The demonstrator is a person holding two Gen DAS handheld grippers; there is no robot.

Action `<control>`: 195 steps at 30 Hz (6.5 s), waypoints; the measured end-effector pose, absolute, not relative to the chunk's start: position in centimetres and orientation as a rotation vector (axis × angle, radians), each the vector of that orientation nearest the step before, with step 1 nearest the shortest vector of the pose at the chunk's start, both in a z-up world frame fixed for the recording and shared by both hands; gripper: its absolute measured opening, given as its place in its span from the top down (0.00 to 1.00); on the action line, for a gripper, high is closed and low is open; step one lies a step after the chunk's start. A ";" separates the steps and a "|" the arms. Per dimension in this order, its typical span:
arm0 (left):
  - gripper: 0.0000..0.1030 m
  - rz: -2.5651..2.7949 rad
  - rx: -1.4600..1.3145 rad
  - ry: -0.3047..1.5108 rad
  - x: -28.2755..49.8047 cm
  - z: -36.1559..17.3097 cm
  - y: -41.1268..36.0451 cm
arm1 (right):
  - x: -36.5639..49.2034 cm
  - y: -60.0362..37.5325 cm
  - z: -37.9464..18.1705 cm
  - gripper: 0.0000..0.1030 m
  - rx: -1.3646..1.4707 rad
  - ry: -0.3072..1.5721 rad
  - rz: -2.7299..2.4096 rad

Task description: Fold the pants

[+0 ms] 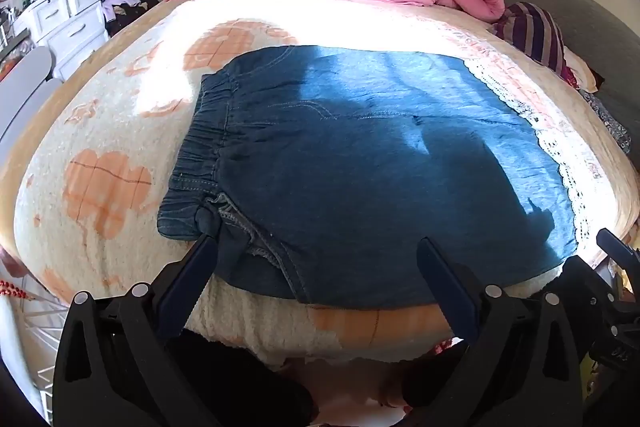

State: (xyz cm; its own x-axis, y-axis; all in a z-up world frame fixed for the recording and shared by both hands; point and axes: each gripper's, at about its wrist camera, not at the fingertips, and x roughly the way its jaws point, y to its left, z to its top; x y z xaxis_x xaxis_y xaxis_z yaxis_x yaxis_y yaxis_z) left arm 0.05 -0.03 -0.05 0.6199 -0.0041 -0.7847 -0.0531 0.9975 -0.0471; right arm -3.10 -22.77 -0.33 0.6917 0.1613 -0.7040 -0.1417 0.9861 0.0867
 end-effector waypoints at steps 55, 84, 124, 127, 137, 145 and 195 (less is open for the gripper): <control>0.04 -0.008 -0.053 0.872 -0.3 1.2 -1.0 | -3.1 -22.7 -0.1 0.08 0.021 0.777 0.148; 0.04 0.019 -0.075 0.878 2.3 1.0 0.6 | 0.4 -20.7 -0.8 0.08 -0.042 0.826 0.240; 0.04 0.053 -0.112 1.008 23.1 -3.3 14.1 | 28.9 -9.0 0.0 0.08 -0.349 0.904 0.508; 0.05 0.025 -0.081 1.020 23.8 -3.9 13.7 | 30.3 -7.8 -0.8 0.08 -0.399 0.917 0.526; 0.64 -0.101 -0.070 0.940 23.5 -2.9 12.9 | 32.1 -5.2 -2.8 0.08 -0.550 0.932 0.607; 0.65 -0.113 -0.112 0.844 21.8 -1.1 13.9 | 31.1 -2.9 -3.7 0.09 -0.691 0.887 0.673; 0.58 -0.179 -0.011 0.812 2.2 -0.8 11.0 | 0.9 -11.0 -1.1 0.94 -0.325 0.809 0.906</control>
State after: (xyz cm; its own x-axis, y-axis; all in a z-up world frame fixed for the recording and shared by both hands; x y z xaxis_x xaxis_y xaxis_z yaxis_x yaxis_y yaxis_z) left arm 2.21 10.97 -0.81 0.6740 -0.1635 -0.7204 0.1553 0.9848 -0.0782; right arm 0.94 -10.98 -1.05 0.3545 0.5704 -0.7410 -0.8007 0.5944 0.0745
